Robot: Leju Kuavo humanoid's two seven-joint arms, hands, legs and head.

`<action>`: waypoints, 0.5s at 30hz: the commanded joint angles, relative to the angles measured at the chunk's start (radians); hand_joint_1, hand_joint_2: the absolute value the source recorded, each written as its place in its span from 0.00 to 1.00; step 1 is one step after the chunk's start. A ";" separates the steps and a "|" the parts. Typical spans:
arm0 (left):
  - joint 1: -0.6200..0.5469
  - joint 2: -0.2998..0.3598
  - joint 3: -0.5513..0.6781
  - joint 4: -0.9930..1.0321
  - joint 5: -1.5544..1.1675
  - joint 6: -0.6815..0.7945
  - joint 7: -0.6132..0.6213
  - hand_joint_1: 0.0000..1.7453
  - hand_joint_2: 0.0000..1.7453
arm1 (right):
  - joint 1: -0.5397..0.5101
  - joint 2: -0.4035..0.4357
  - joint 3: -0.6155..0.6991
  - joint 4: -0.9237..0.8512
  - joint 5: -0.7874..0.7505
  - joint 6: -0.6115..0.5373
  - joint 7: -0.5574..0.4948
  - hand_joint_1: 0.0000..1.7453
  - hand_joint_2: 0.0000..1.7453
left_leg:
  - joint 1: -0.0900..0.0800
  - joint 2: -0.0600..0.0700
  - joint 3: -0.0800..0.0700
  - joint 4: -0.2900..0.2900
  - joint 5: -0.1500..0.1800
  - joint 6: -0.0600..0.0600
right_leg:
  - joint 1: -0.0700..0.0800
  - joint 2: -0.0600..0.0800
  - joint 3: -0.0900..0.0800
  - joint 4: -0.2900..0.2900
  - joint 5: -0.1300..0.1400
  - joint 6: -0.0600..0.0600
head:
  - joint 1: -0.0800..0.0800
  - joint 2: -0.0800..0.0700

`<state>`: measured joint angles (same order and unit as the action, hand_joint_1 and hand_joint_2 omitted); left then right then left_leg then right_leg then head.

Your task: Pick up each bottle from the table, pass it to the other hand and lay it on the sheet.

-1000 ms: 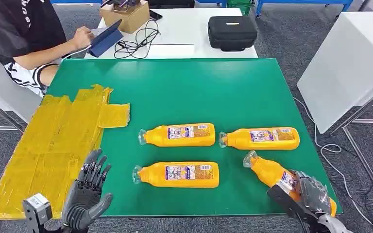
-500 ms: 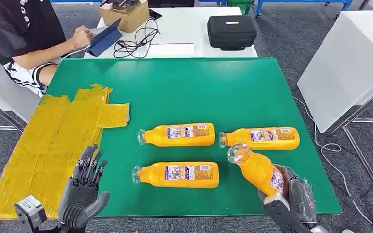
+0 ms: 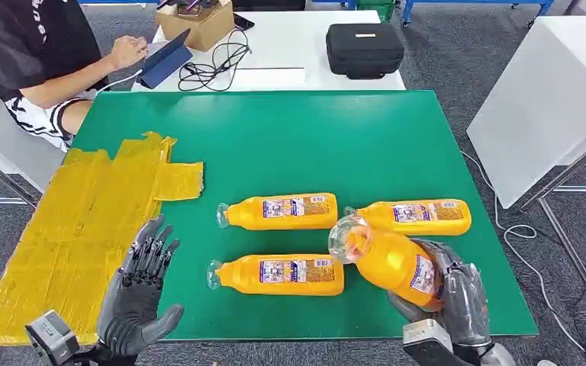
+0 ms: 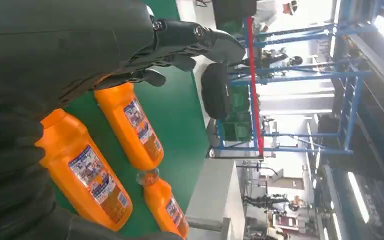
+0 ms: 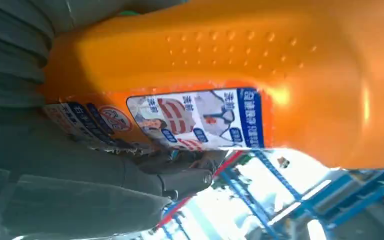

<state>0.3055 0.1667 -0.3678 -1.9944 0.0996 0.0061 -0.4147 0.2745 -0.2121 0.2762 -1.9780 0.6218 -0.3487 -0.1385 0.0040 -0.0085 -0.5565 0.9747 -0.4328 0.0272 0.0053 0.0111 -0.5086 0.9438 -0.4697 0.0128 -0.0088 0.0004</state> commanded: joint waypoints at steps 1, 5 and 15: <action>-0.028 0.017 -0.049 0.005 -0.028 -0.021 -0.011 0.00 1.00 | -0.060 0.017 0.057 0.004 0.009 0.011 -0.015 1.00 1.00 | 0.001 0.001 0.003 0.000 -0.002 -0.001 | 0.001 -0.001 0.004 -0.001 -0.002 0.001 | 0.000 0.000; -0.082 0.007 -0.074 0.019 -0.043 -0.061 -0.001 0.00 1.00 | -0.132 0.029 0.112 0.039 0.004 0.020 -0.041 1.00 1.00 | 0.000 0.002 0.001 0.000 -0.001 -0.001 | 0.000 0.001 0.001 -0.001 0.000 0.001 | 0.000 0.000; -0.213 0.005 -0.096 0.109 -0.030 -0.167 0.011 0.00 1.00 | -0.234 0.117 0.175 0.146 0.021 0.051 -0.032 1.00 1.00 | 0.000 0.001 0.003 -0.002 0.001 -0.002 | 0.000 0.000 0.003 -0.002 0.000 0.001 | 0.000 0.000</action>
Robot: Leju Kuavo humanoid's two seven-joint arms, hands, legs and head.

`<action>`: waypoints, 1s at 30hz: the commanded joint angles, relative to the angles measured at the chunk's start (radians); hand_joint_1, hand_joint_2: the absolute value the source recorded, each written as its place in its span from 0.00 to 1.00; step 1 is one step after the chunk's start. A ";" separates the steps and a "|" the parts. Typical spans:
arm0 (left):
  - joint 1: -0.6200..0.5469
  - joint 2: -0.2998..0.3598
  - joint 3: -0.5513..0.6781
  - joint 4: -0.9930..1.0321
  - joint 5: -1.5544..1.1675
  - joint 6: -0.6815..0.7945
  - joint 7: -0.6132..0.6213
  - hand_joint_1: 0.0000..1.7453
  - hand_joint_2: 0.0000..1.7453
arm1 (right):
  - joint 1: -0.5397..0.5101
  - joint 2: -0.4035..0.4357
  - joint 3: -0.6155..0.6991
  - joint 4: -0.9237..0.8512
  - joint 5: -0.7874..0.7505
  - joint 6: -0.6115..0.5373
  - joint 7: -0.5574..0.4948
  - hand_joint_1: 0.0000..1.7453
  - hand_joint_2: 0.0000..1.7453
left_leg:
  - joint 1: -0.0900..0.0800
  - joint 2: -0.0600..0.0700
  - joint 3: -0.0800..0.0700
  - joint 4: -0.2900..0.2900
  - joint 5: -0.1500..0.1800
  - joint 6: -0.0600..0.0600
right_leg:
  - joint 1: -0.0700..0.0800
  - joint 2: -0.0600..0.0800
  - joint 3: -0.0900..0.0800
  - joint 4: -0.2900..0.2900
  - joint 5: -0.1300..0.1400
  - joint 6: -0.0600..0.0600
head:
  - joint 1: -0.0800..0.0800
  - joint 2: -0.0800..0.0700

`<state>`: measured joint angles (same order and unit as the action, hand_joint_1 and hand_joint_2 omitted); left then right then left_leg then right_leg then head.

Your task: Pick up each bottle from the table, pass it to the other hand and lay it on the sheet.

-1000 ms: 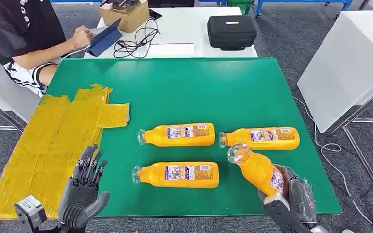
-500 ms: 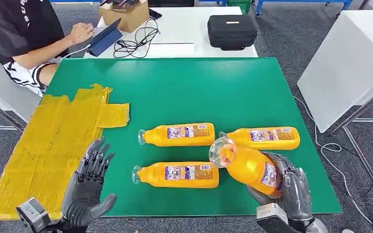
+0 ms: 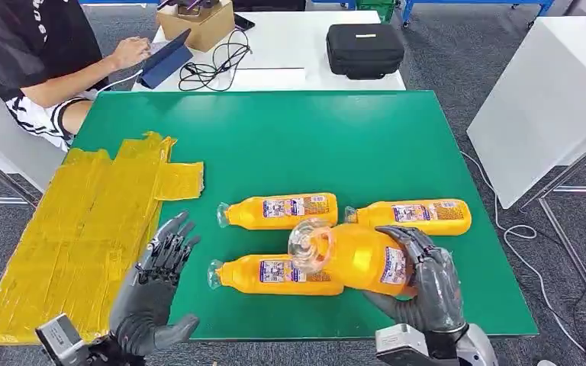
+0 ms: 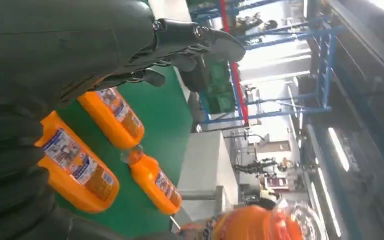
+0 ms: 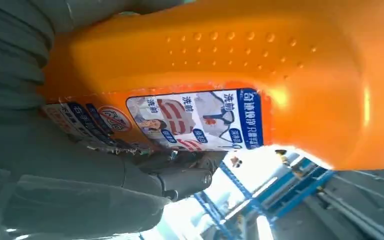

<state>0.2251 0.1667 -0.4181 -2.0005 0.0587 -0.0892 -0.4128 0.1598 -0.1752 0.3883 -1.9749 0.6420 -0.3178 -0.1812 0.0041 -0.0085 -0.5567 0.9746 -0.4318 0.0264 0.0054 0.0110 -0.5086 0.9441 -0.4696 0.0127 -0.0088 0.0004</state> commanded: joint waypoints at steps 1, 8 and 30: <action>-0.141 -0.001 -0.050 0.120 0.010 -0.080 0.012 0.00 1.00 | -0.128 0.081 0.065 0.161 -0.008 0.018 0.007 1.00 1.00 | 0.000 0.000 0.003 -0.002 0.000 -0.001 | 0.000 -0.001 0.003 -0.002 0.000 0.001 | 0.000 0.000; -0.205 -0.024 -0.089 0.125 0.021 -0.097 0.063 0.00 1.00 | -0.235 0.103 0.110 0.266 -0.040 0.011 0.006 1.00 1.00 | 0.001 0.002 0.002 -0.001 0.000 -0.001 | 0.001 0.001 0.002 -0.001 0.001 0.001 | 0.000 0.000; -0.234 -0.026 -0.119 0.123 0.047 -0.089 0.091 0.00 1.00 | -0.381 0.136 0.217 0.414 -0.204 0.000 0.004 1.00 1.00 | 0.000 0.002 0.001 -0.001 0.000 -0.001 | 0.000 0.001 0.001 0.000 0.000 0.001 | 0.000 0.000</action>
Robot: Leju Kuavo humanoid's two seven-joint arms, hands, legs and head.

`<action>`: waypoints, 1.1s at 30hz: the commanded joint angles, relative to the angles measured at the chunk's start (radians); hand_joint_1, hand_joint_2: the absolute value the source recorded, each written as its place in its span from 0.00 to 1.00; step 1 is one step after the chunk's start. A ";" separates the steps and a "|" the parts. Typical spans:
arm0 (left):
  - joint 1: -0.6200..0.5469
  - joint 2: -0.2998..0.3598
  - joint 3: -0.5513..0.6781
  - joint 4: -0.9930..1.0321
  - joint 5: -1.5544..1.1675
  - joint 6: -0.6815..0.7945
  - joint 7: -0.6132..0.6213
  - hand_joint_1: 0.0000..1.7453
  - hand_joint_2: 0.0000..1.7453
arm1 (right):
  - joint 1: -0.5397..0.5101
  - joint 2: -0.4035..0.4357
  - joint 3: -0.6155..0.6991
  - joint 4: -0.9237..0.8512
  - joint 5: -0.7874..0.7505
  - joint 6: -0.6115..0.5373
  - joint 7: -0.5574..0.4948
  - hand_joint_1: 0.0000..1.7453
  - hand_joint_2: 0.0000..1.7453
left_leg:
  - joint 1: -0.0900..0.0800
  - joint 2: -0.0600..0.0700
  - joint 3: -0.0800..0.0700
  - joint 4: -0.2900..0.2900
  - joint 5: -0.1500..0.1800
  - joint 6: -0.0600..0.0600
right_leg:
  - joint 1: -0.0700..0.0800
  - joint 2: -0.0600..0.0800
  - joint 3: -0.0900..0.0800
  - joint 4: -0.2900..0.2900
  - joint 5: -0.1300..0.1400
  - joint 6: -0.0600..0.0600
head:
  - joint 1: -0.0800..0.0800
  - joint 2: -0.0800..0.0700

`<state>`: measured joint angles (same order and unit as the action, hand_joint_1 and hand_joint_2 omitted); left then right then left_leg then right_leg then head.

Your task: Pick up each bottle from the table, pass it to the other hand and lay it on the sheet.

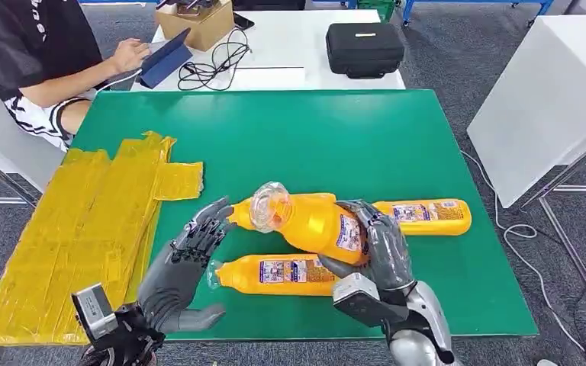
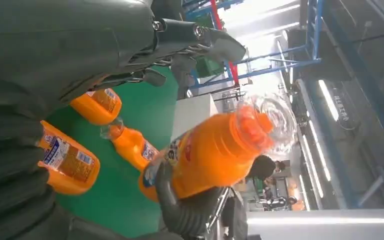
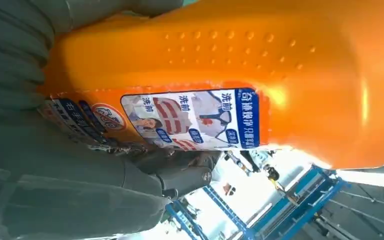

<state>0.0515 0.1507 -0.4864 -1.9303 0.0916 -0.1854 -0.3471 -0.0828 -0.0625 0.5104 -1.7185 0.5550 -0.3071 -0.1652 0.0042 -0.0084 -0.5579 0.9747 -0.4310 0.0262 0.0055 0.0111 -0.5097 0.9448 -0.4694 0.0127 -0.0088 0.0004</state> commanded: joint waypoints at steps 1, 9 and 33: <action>-0.065 -0.008 -0.054 0.055 0.019 0.012 0.026 0.00 1.00 | -0.144 0.018 0.108 0.159 -0.141 -0.005 -0.015 0.99 1.00 | 0.000 0.002 0.003 -0.001 0.000 -0.001 | 0.000 0.000 0.002 -0.001 0.000 0.001 | 0.000 0.000; -0.067 -0.003 -0.053 0.061 0.024 0.016 0.025 0.00 1.00 | -0.146 0.016 0.117 0.159 -0.157 0.001 -0.017 0.99 1.00 | 0.000 0.001 0.003 -0.001 0.000 -0.001 | 0.000 0.000 0.003 -0.001 0.000 0.001 | 0.000 0.000; -0.064 -0.029 -0.040 0.069 0.044 0.022 0.031 0.00 1.00 | -0.292 0.084 0.301 0.232 -0.373 0.249 -0.009 0.99 1.00 | 0.000 0.001 0.002 -0.001 0.000 -0.001 | 0.000 0.000 0.001 -0.001 0.000 0.001 | 0.000 0.000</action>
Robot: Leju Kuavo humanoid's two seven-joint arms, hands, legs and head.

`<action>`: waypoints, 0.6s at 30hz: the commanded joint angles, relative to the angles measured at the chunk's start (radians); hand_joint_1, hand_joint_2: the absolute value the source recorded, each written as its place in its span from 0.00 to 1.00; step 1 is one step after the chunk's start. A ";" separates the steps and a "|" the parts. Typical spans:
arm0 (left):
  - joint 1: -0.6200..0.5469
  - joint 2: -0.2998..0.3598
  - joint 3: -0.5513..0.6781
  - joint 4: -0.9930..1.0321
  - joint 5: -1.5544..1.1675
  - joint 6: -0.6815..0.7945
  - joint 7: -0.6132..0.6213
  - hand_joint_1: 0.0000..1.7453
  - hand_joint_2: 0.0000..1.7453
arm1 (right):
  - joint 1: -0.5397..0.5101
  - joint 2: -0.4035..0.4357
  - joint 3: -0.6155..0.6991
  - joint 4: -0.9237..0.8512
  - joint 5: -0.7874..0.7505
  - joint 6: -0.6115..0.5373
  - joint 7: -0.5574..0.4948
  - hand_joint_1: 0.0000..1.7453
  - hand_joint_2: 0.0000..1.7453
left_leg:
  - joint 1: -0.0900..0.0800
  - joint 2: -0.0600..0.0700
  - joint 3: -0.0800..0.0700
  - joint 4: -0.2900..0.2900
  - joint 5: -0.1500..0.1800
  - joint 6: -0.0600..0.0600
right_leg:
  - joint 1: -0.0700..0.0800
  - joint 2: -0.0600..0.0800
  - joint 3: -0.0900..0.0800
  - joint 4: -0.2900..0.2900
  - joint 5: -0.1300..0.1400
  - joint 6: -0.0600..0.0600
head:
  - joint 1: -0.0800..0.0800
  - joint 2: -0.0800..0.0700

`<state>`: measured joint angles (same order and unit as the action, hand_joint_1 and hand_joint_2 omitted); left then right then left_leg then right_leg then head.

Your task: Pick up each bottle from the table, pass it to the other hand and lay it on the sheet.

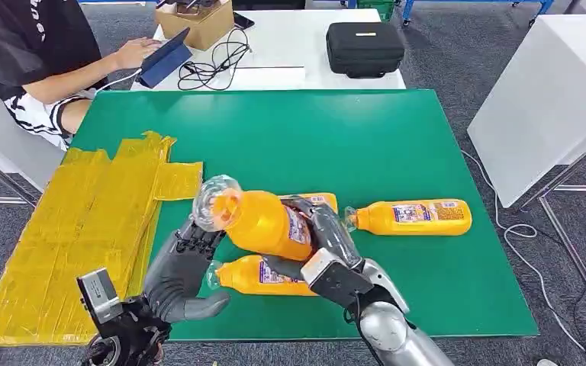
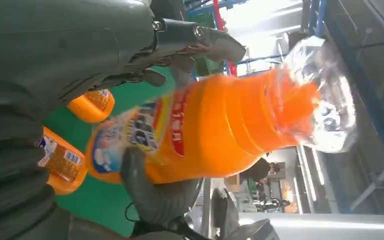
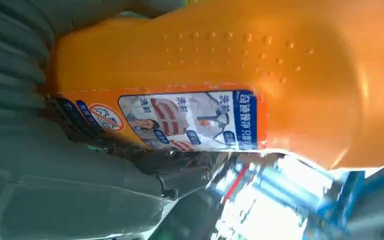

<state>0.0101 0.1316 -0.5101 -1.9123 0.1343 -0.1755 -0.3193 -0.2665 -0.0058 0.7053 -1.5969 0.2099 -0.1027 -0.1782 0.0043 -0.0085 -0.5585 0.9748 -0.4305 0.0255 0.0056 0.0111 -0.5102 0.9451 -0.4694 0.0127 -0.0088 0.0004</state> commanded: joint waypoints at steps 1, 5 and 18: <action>-0.020 -0.009 -0.015 0.050 0.002 0.016 0.003 0.00 1.00 | -0.116 0.031 0.115 0.114 -0.028 0.049 0.003 1.00 1.00 | 0.000 0.001 0.003 -0.001 -0.001 -0.001 | 0.000 0.000 0.003 -0.001 0.000 0.001 | 0.000 0.000; -0.014 -0.007 -0.014 0.047 0.002 0.019 0.003 0.00 1.00 | -0.133 0.046 0.129 0.123 -0.035 0.061 0.008 1.00 1.00 | 0.000 0.002 0.002 0.000 -0.001 -0.001 | 0.000 0.001 0.001 0.000 0.000 0.001 | 0.000 0.000; -0.014 -0.007 -0.014 0.047 0.002 0.019 0.003 0.00 1.00 | -0.133 0.044 0.128 0.124 -0.035 0.061 0.008 1.00 1.00 | 0.001 0.001 0.004 0.000 -0.002 -0.001 | 0.001 -0.001 0.004 -0.001 -0.001 0.001 | 0.000 0.000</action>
<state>0.0128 0.1286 -0.5051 -1.9120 0.1350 -0.1560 -0.3193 -0.3451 0.0427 0.7981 -1.5347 0.1774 -0.0446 -0.1713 0.0042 -0.0091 -0.5588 0.9748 -0.4304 0.0254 0.0055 0.0110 -0.5102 0.9451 -0.4694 0.0127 -0.0084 0.0004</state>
